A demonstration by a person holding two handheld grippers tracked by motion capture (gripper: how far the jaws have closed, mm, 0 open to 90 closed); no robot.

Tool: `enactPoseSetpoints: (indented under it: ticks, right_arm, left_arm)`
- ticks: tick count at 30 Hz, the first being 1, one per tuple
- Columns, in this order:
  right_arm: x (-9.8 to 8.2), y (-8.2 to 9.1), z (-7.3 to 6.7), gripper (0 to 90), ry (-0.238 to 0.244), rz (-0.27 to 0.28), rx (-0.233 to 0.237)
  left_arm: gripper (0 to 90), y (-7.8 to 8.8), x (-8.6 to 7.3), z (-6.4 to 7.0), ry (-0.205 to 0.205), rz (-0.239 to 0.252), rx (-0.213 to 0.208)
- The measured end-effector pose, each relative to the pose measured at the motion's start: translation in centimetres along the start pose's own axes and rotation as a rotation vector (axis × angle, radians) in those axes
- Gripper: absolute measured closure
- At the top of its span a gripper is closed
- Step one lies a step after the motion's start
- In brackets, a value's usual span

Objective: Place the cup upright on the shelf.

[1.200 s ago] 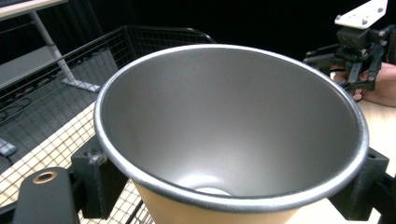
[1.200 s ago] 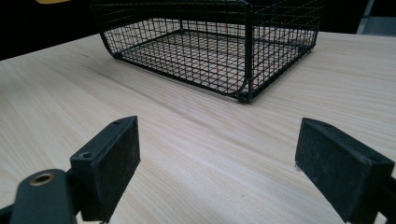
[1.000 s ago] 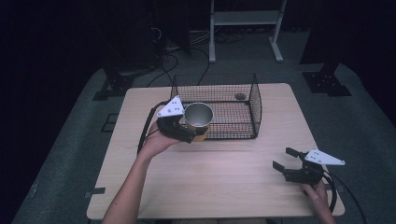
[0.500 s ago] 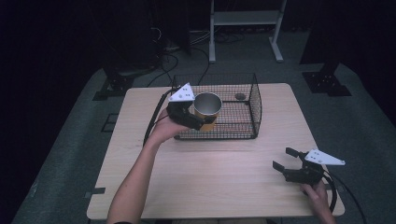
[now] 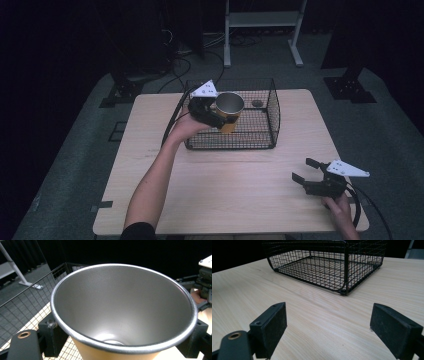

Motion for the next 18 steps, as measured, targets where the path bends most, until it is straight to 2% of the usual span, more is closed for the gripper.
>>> enactPoseSetpoints:
  ticks: [5,11,18]
  right_arm:
    - [0.0,0.0,0.0,13.0,-0.002,-0.001,0.002]
    - [0.0,0.0,0.0,13.0,-0.002,0.000,0.005]
    - [0.0,0.0,0.0,13.0,-0.003,0.004,0.008]
  left_arm:
    - [14.4,-1.1,0.5,-0.7,-0.001,-0.012,0.000]
    - [14.4,-2.3,0.8,-1.5,0.018,-0.011,-0.008]
    - [14.4,-3.7,0.8,-2.7,0.037,-0.043,0.002]
Point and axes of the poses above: each handheld gripper's, and its own axes: y roughly backward along the jaws, x roughly out of its top, z roughly to its right, the point moved 5 cm from there along -y, roughly forward along the jaws, and after that the axes turned 13 degrees about y, right-handed, at the moved point
